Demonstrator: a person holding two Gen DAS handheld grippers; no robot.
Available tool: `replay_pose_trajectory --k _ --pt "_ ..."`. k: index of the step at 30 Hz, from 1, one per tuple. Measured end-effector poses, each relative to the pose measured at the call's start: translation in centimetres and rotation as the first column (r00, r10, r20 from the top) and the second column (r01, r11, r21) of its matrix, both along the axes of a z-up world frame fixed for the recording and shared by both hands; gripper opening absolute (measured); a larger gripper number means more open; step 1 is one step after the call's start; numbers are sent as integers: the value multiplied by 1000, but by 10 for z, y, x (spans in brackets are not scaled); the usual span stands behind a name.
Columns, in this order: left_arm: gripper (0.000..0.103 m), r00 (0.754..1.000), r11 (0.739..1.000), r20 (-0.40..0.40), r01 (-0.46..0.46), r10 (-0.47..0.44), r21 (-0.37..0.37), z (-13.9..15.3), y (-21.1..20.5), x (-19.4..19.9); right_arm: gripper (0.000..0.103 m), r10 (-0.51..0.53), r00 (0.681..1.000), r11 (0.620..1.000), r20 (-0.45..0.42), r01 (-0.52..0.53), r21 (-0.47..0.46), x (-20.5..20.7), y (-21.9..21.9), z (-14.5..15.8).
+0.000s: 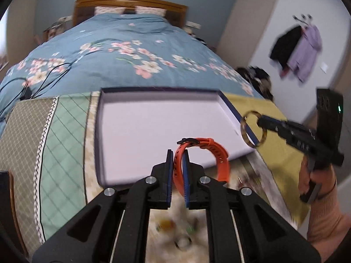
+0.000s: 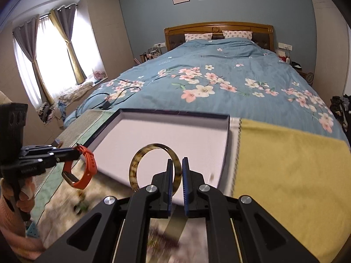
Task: Organize jewelry
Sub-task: 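Carry the watch with the left tool while the right tool carries the bangle into the box, release, then withdraw both tools from the box back toward the remaining jewelry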
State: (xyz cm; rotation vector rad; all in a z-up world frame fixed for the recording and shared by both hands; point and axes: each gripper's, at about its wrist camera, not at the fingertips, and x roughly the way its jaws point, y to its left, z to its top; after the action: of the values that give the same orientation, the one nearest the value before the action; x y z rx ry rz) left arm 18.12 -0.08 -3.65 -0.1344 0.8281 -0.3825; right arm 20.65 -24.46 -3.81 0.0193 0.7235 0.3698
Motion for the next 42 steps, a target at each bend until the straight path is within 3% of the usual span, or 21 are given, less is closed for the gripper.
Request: replay_pose_trajectory --k 4,16,27,29,30,32,35,37,42 --pt "9 998 999 -50 -46 45 -18 -4 4 48 7 -14 1000 1000 -18 14 -20 36 11 -6" --pt "9 981 993 -157 -105 112 48 -42 -3 161 7 -49 988 998 -146 44 -38 112 36 -40" --pt "9 968 989 -217 -110 129 102 -61 -13 201 10 -108 968 994 -228 100 -45 136 40 -48" --pt "22 962 987 -234 -121 142 105 -64 -12 200 14 -115 971 993 -211 107 -46 134 39 -45" --pt "32 964 987 -223 -124 144 100 -63 -12 200 25 -124 973 992 -197 115 -52 132 39 -42" --pt "31 971 986 -187 -132 150 107 -60 -11 195 36 -117 983 993 -142 114 -30 118 35 -32" --pt "43 981 985 -116 -148 158 88 -46 -5 176 37 -73 994 997 -79 73 -3 90 30 -16" --pt "52 987 983 -29 -156 159 94 -32 0 155 42 -10 999 1000 -41 11 15 63 27 -6" --pt "57 986 986 106 -136 126 99 -9 9 92 43 107 994 994 13 -107 -33 -6 19 1"
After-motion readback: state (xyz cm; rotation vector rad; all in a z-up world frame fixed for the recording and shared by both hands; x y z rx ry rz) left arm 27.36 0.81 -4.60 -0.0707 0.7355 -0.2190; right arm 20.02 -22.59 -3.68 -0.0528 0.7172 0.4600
